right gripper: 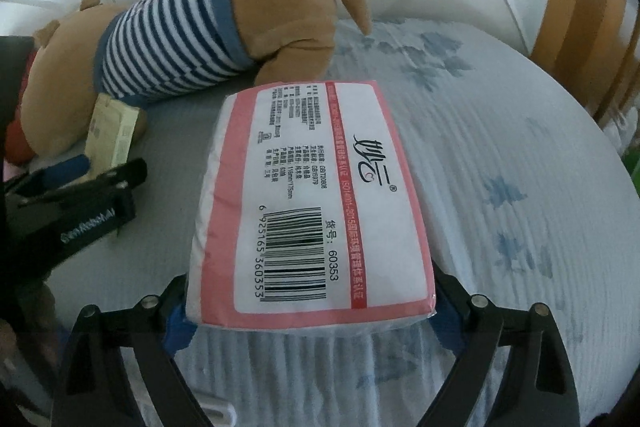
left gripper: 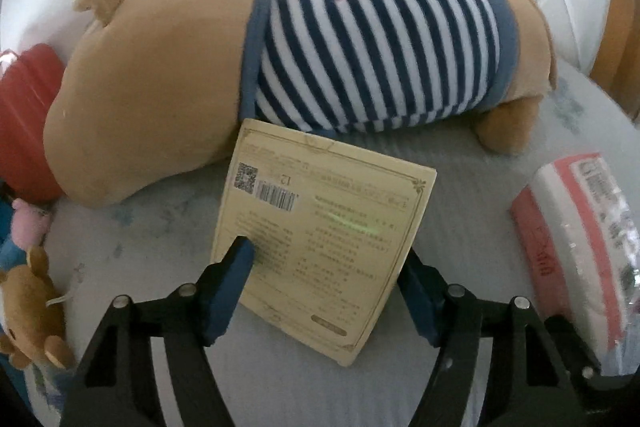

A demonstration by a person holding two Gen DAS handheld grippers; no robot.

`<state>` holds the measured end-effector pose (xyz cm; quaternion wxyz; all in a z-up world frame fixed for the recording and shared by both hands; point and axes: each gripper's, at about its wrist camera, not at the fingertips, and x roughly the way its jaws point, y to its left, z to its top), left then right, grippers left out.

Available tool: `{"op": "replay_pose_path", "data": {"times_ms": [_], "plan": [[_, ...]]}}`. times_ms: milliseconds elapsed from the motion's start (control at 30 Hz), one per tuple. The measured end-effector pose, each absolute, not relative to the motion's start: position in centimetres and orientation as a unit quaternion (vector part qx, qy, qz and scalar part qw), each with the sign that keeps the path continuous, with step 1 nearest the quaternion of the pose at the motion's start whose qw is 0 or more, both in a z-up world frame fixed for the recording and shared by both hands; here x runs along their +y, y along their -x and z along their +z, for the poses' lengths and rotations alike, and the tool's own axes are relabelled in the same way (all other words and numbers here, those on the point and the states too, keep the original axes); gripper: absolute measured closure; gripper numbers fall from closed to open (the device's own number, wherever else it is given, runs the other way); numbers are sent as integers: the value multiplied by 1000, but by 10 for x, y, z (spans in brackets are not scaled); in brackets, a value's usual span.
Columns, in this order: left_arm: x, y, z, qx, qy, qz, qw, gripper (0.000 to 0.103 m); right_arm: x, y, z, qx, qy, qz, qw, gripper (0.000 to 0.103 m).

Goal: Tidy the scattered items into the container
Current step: 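Grasp the white-and-pink tissue pack with the right tool while the left tool grasps the yellow card, then carry the tissue pack and yellow card to the blue crate and release both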

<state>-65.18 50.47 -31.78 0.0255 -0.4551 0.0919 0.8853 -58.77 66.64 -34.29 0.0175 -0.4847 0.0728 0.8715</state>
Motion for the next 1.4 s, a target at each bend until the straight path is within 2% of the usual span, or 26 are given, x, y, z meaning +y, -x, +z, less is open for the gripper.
{"op": "replay_pose_path", "data": {"times_ms": [133,300,500,667,700,900,1200,1400], "plan": [[488,633,-301,74,441,893,52,63,660,590,-342,83,479,874,0,11],[438,621,-286,32,436,899,30,81,642,593,-340,87,472,877,-17,11],[386,637,-309,-8,473,881,11,82,626,603,-347,83,475,876,-23,11],[381,643,-311,-33,459,887,33,83,616,598,-340,73,471,879,-21,11],[380,646,-311,-37,457,888,38,91,610,590,-333,71,470,879,-25,11],[380,644,-303,-30,453,890,47,92,592,580,-319,54,475,878,-34,13],[364,594,-261,-22,441,896,39,92,561,535,-266,51,452,889,-58,13],[342,546,-203,-29,428,903,32,92,525,490,-208,30,421,903,-83,13]]}}
